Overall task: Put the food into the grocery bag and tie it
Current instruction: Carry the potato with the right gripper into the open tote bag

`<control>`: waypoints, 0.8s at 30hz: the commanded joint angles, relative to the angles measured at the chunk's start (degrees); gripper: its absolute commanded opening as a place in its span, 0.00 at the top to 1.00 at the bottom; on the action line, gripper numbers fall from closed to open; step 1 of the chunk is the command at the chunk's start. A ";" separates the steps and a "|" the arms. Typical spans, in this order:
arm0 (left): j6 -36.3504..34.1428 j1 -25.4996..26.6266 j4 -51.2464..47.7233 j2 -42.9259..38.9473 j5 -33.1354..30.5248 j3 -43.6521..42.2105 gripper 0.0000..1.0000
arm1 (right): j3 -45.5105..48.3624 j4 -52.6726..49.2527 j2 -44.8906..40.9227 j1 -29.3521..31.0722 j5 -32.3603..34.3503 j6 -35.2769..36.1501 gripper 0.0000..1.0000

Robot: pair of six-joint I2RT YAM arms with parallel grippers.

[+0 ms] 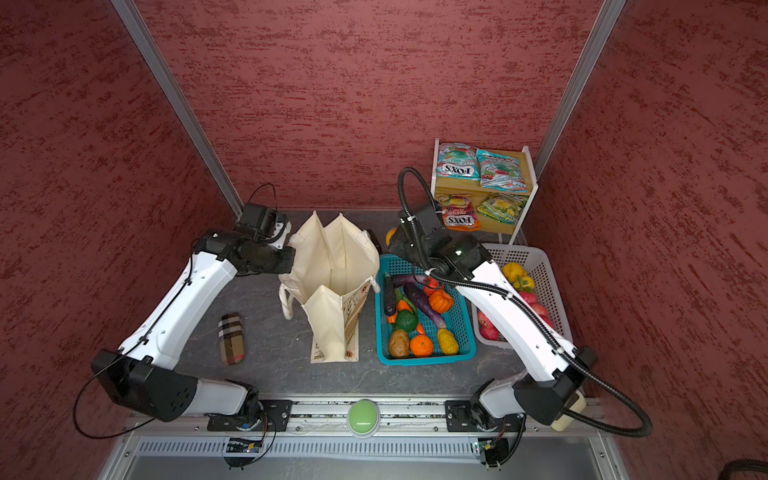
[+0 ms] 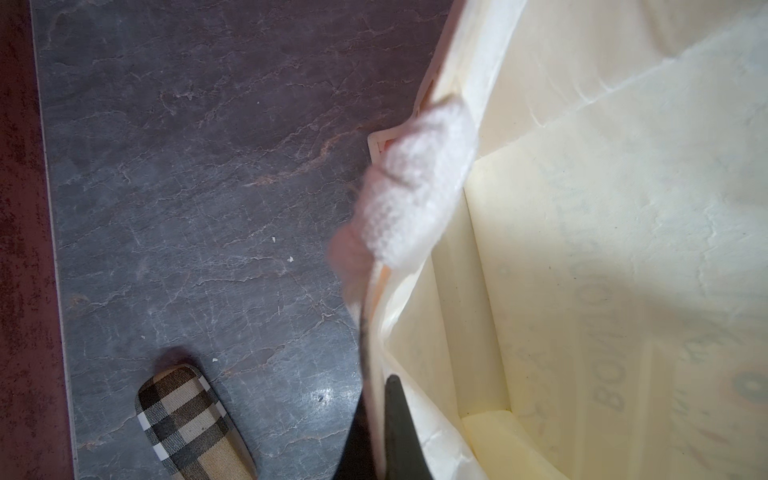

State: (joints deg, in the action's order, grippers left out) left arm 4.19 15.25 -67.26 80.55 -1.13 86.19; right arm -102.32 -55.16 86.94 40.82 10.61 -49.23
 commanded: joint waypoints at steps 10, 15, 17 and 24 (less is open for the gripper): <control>-0.93 0.84 -0.70 -0.73 1.91 1.51 1.00 | -30.51 -11.63 28.22 9.61 -1.90 11.08 0.44; -0.85 0.93 -1.04 -0.96 1.89 2.03 1.00 | -38.08 -16.11 35.54 10.33 -3.48 12.32 0.44; -0.86 0.93 -0.94 -1.04 1.79 1.96 1.00 | -38.15 -16.56 36.86 10.66 -3.92 12.66 0.44; -0.76 0.93 -0.50 -0.61 1.63 2.14 1.00 | -37.98 -18.37 39.94 11.10 -5.12 12.87 0.43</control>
State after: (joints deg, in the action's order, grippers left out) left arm 4.12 15.81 -67.66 80.47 -0.12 86.91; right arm -138.39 -71.20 125.78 51.33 6.55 -37.17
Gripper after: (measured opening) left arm 0.052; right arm 0.568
